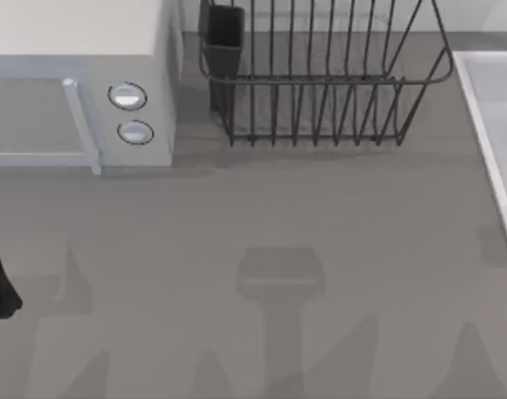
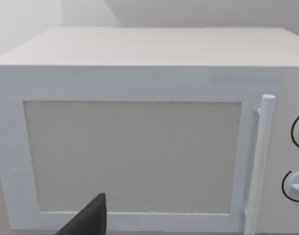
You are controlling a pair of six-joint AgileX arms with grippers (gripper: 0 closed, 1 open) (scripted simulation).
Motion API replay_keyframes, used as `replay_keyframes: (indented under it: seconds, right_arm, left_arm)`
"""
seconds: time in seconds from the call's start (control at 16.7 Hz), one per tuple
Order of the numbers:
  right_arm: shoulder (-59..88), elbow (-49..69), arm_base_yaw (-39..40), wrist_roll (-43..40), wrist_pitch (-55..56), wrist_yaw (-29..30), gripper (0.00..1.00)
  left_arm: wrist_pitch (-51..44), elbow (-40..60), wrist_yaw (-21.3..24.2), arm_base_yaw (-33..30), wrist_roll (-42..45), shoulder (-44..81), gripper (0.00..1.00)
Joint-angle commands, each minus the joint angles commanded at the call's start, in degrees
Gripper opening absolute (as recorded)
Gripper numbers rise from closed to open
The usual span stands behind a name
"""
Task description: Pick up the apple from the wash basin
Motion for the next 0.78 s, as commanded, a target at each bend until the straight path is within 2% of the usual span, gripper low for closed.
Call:
replay_keyframes:
  seconds: [0.48, 0.78]
  right_arm:
    - [50.1, 38.2, -7.0, -6.6, -24.3, 0.1, 1.00]
    - [75.2, 57.0, -10.4, -9.8, -36.3, 0.1, 1.00]
  left_arm:
    - [0.0, 0.0, 0.0, 0.0, 0.0, 0.0, 1.00]
    - [0.0, 0.0, 0.0, 0.0, 0.0, 0.0, 1.00]
